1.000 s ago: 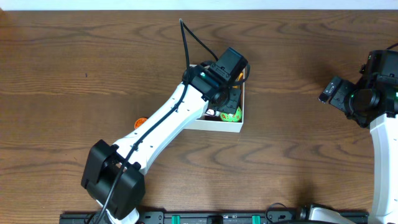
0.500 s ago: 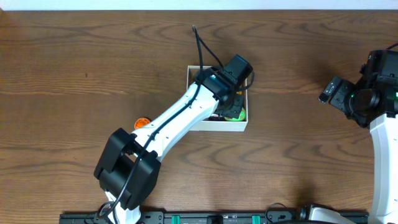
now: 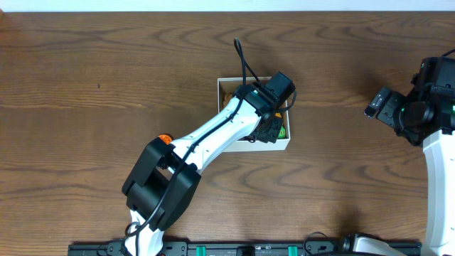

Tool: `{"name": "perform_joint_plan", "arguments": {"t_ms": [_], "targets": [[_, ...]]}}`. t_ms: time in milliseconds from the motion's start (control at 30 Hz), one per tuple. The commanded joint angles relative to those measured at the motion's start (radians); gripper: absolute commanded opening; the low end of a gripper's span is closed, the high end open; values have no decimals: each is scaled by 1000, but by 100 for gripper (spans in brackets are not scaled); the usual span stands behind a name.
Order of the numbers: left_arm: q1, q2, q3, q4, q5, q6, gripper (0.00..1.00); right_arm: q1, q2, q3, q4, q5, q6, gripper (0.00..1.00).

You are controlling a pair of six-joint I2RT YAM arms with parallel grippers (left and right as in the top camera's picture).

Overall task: Pack container
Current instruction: 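Carry the green ball with the left gripper into the box corner and release, then move the left gripper to the orange spiky ball and grasp it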

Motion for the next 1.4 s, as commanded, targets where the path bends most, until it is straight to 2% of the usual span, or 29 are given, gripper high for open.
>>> {"name": "perform_joint_plan", "arguments": {"t_ms": [0,67,133,200,333,400,633,733,1000,1200,1367], "targets": [[0,-39,-16,-5,-10,7,15,-10,5,5,-1,3,-12,99],[0,-80,-6,-15,-23,9,17,-10,5,5,-1,3,-12,99],[0,-130,5,-28,-60,9,28,-10,5,5,-1,3,-12,99],[1,-190,10,-36,-103,9,47,-10,5,5,-1,3,-12,99],[25,-314,10,-67,-173,9,70,-10,5,5,-1,3,-12,99],[54,-372,10,-108,-201,9,74,-10,5,5,-1,3,-12,99],[254,-442,-3,-323,-225,-3,75,-10,5,5,-1,3,-12,99],[350,-441,-64,-339,-222,-2,75,-10,5,5,-1,3,-12,99],[547,-438,-299,-209,-105,73,75,-10,5,5,-1,3,-12,99],[624,-437,-460,-74,-73,140,75,-10,5,5,-5,3,-12,99],[647,-436,-556,34,-68,145,79,-10,5,5,-5,3,-12,99]]}}
